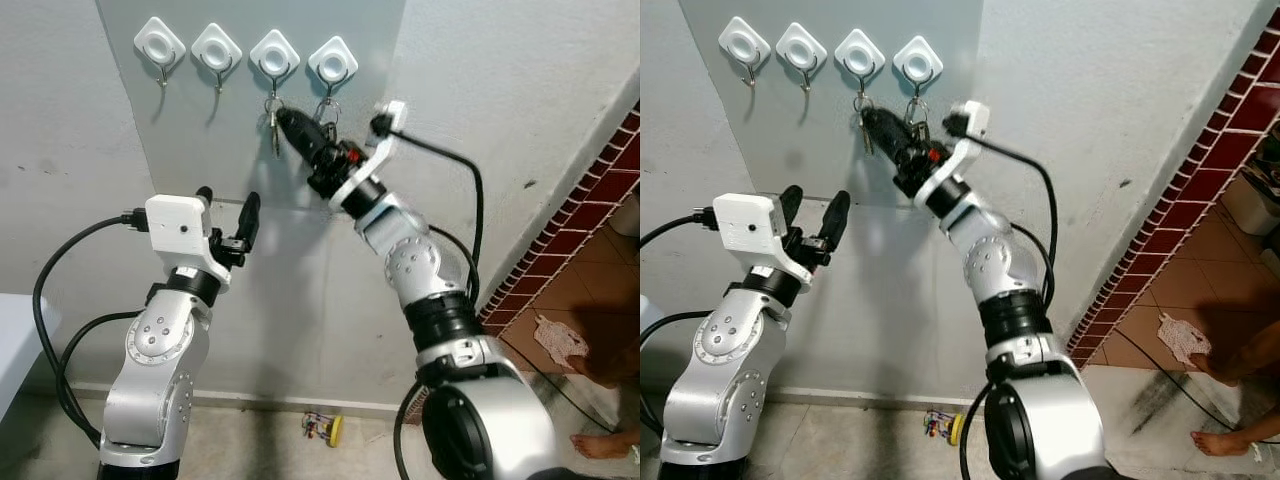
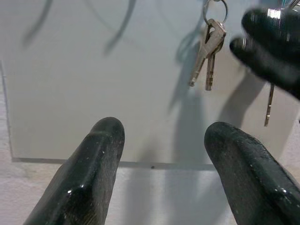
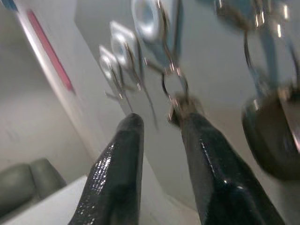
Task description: Hang keys on a hook
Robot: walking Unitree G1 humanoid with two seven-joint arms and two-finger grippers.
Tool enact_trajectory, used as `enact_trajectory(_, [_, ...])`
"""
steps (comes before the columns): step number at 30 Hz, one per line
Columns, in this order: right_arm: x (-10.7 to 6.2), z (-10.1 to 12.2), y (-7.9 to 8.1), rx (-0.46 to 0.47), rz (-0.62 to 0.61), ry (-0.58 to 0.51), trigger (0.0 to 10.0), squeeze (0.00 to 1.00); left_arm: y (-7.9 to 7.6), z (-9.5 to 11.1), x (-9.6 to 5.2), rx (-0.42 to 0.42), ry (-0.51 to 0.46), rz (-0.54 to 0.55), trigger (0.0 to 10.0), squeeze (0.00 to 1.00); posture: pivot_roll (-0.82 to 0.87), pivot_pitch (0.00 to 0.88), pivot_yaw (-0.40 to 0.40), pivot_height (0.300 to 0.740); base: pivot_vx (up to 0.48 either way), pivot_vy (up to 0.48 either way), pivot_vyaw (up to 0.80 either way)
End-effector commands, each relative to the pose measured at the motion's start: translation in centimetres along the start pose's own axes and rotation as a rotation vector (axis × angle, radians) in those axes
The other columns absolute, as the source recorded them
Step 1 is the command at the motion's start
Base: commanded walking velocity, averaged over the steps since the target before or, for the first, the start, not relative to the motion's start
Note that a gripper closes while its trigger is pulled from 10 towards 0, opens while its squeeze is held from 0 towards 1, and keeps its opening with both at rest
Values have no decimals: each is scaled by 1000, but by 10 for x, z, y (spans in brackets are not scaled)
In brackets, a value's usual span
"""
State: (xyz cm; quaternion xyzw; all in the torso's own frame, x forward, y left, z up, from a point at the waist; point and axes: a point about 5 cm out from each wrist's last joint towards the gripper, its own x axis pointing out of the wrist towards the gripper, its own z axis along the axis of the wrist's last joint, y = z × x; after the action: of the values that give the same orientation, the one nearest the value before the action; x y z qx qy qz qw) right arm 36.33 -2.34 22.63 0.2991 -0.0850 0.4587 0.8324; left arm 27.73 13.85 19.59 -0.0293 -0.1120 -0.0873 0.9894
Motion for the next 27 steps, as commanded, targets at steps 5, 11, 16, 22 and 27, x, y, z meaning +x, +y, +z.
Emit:
enact_trajectory(5, [-18, -20, -7, -49, -40, 49, 10000, 1000, 4, -12, -4, 30, 33, 28, 10000, 0, -12, 8, -55, 740, 0, 0, 0])
enact_trajectory(11, [-60, -53, -30, -193, -155, 182, 10000, 1000, 12, -53, -14, 68, 152, 55, 10000, 0, -23, 3, -48, 740, 0, 0, 0])
enact_trajectory(16, [-125, -98, -56, -269, -343, 396, 10000, 1000, 9, -131, -40, 117, 411, 53, 10000, 0, -43, 5, -30, 740, 0, 0, 0])
enact_trajectory(22, [-163, -117, -65, -329, -469, 517, 10000, 1000, 11, -165, -55, 181, 529, 49, 10000, 0, -52, 3, -22, 740, 0, 0, 0])
enact_trajectory(27, [-205, -133, -72, -309, -626, 624, 10000, 1000, 15, -190, -69, 217, 629, 60, 10000, 0, -70, 0, -4, 740, 0, 0, 0])
